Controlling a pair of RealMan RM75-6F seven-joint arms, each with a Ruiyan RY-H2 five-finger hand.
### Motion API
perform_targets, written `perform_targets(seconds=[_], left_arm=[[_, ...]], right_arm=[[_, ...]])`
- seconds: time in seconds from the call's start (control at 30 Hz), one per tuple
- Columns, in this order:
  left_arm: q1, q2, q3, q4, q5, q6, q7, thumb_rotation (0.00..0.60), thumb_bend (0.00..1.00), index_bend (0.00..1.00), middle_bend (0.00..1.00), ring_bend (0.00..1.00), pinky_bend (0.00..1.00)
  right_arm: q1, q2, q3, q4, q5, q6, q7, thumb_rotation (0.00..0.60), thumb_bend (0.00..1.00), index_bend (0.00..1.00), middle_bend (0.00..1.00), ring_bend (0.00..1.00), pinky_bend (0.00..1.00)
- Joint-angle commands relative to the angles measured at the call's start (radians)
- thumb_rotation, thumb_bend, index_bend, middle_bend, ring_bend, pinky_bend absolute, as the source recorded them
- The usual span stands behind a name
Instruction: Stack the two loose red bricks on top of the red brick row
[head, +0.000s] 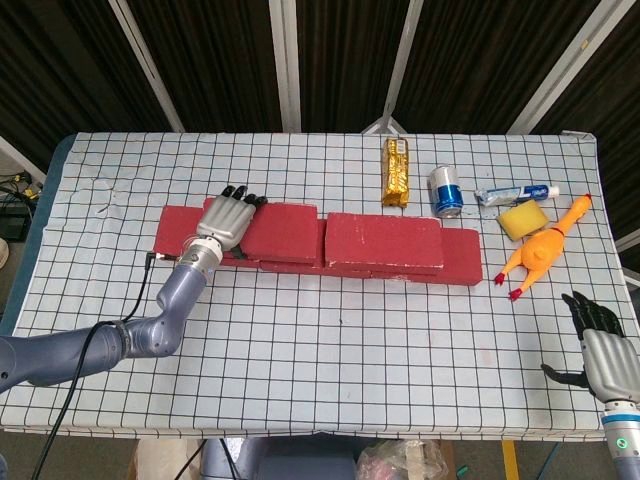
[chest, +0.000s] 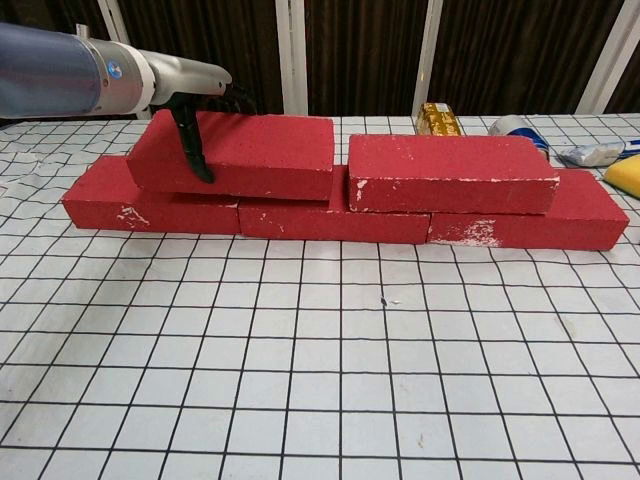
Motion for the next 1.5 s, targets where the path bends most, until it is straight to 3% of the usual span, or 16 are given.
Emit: perform_targets(seconds=[0.03,1.2,1.5], left_arm=[[-0.004,-0.007,0.003,0.007,0.001,-0.005,-0.003,0.600,0.00,0.29,0.29,0.06,0.10],[-0.011,-0.058,0.010,0.071,0.042,-0.015,-0.056,0.600,0.00,0.29,0.29,0.06,0.10],[-0.014,-0.066,0.009,0.078,0.041,-0.005,-0.052,0.600,0.00,0.28,0.25,0.06,0.10]], right_arm=[[0.000,-0.001,0.001,0.000,0.003,0.001,-0.002,0.600,0.16,0.00,0.00,0.00,0.00],[-0.003,-0.007,0.007,-0.004,0.012,0.005,-0.012,0.600,0.16,0.01,0.00,0.00,0.00],[-0.004,-0.008,0.009,-0.004,0.018,0.005,-0.017,0.600,0.16,0.01,0.00,0.00,0.00]])
